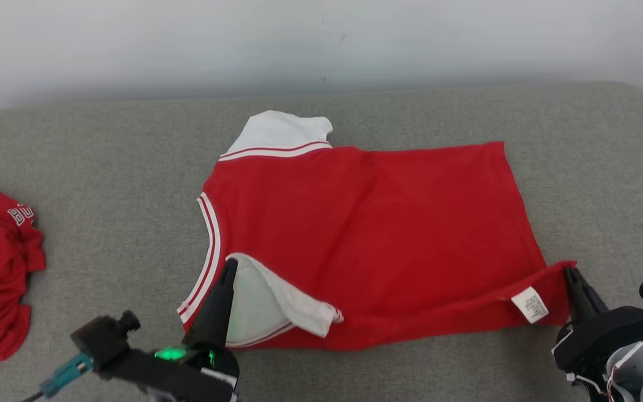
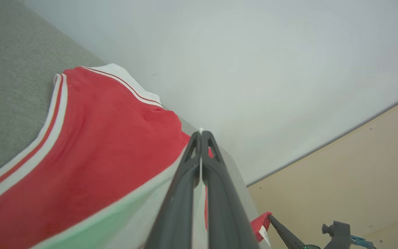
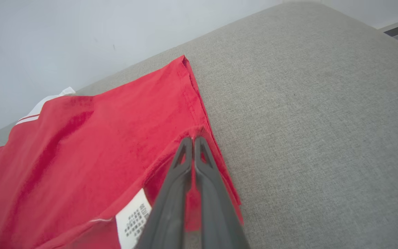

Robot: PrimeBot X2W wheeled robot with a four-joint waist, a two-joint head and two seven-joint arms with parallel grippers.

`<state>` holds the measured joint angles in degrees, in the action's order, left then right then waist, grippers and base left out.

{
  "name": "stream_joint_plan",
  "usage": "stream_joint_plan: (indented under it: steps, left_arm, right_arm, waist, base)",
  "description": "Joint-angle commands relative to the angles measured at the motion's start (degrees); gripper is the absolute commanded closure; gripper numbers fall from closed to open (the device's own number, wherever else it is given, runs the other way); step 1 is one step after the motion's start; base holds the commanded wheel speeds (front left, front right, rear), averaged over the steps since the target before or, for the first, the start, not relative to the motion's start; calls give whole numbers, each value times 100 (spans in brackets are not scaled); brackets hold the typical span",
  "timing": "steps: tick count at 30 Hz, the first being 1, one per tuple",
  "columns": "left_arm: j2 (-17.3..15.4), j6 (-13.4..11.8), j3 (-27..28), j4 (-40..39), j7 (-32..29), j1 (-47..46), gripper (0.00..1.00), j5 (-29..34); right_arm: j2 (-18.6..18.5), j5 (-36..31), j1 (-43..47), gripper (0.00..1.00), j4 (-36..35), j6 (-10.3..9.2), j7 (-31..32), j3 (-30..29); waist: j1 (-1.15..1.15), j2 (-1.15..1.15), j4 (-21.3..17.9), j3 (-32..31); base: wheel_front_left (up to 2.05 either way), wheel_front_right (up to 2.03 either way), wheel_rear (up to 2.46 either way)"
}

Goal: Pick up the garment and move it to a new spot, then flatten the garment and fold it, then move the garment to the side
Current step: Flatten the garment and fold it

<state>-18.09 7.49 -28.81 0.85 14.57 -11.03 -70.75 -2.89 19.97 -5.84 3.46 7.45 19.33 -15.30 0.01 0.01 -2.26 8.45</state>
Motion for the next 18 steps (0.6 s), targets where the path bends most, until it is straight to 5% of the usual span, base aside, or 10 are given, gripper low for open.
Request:
stream_joint_plan:
  steps: [1,10,18]
  left_arm:
    - [62,-8,27,151,55,-159,100,128]
    - [699,-8,784,835,67,-894,100,1367]
    - [934,-8,844,1030,70,-1177,100,1758]
  right_arm:
    - [5,-64,-100,100,50,8,-134,-15]
    - [3,-495,-512,100,444,8,-592,29]
    - [3,-613,-716,100,618,8,-699,144]
  waist:
    - [-1,-1,40,124]
    - [-1,-1,38,422]
    - [-1,-1,27,618]
  base:
    - [0,0,0]
    - [0,0,0]
    - [0,0,0]
